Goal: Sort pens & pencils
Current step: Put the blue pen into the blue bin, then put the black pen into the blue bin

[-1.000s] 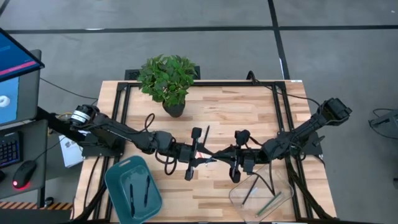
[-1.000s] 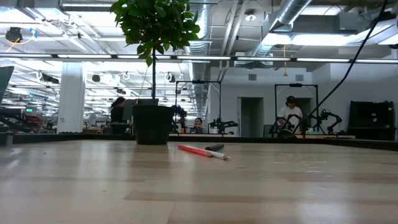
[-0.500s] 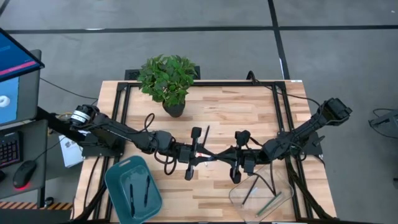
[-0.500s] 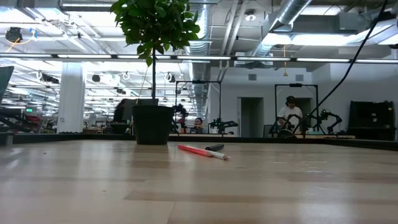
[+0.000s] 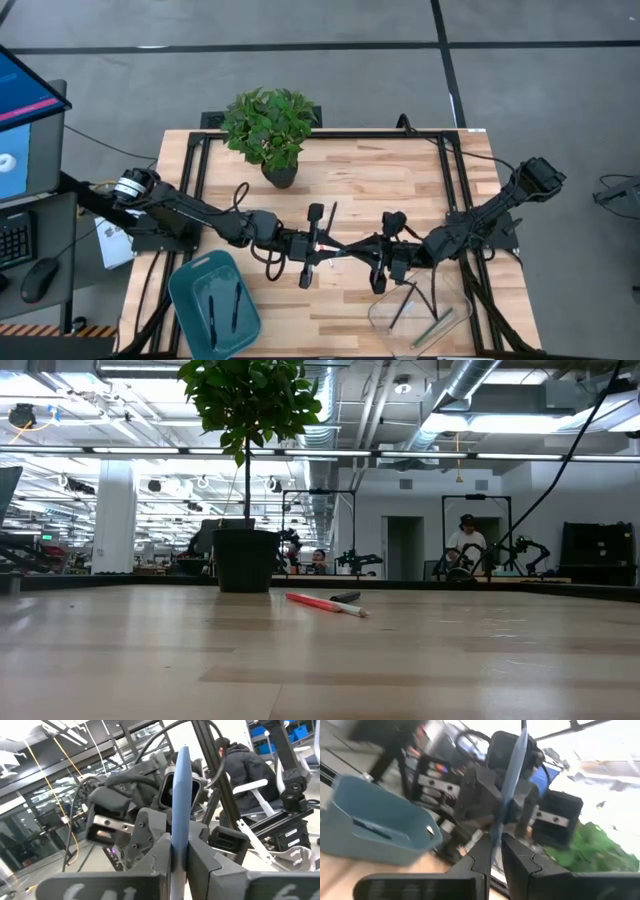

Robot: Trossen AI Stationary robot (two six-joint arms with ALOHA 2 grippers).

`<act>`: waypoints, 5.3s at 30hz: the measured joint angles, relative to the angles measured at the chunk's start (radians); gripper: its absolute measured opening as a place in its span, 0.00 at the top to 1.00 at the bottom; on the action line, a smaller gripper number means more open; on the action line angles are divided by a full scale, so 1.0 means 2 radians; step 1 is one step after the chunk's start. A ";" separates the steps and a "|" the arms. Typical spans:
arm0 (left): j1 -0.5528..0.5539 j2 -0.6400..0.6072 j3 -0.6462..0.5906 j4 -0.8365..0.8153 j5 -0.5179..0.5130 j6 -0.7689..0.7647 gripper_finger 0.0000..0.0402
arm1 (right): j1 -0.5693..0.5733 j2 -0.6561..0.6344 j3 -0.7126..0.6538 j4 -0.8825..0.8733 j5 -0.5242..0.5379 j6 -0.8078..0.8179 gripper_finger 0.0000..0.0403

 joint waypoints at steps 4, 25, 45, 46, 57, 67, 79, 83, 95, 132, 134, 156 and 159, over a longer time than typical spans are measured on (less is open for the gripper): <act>-0.001 0.000 0.000 -0.001 0.003 0.000 0.96 | 0.020 0.000 0.000 0.000 0.056 -0.015 0.84; -0.130 -0.159 0.000 -0.351 -0.241 -0.151 0.96 | 0.050 0.000 -0.001 -0.019 0.234 0.001 0.84; -0.308 -0.192 -0.025 -0.751 -0.186 -0.664 0.96 | 0.011 0.000 -0.001 -0.017 0.232 0.054 0.84; -0.316 -0.192 -0.030 -0.746 -0.165 -0.670 0.96 | 0.011 0.000 -0.001 -0.017 0.232 0.054 0.84; -0.357 -0.192 -0.049 -0.755 -0.120 -0.770 0.95 | 0.008 0.000 -0.001 -0.016 0.232 0.054 0.84; -0.356 -0.192 -0.049 -0.764 -0.139 -0.811 0.84 | 0.008 0.000 -0.001 -0.016 0.232 0.055 0.84; -0.328 -0.192 -0.048 -0.765 -0.298 -0.751 0.82 | -0.007 0.000 -0.001 -0.041 0.243 0.065 0.84; -0.274 -0.192 -0.048 -0.763 -0.358 -0.689 0.81 | -0.031 0.000 -0.001 -0.078 0.243 0.102 0.84; -0.070 -0.192 -0.048 -0.697 -0.241 -0.473 0.81 | -0.170 -0.010 -0.002 -0.315 -0.098 0.323 0.84; 0.016 -0.093 -0.048 -0.663 -0.022 -0.303 0.81 | -0.334 0.200 0.206 -0.624 -0.296 0.131 0.84; 0.015 -0.093 -0.048 -0.663 -0.022 -0.303 0.81 | -0.335 0.208 0.208 -0.626 -0.300 0.111 0.84; 0.014 -0.093 -0.048 -0.662 0.004 -0.289 0.81 | -0.318 0.207 0.264 -0.663 -0.281 0.168 0.79; 0.014 -0.093 -0.048 -0.662 0.017 -0.286 0.81 | -0.318 0.209 0.265 -0.666 -0.283 0.172 0.75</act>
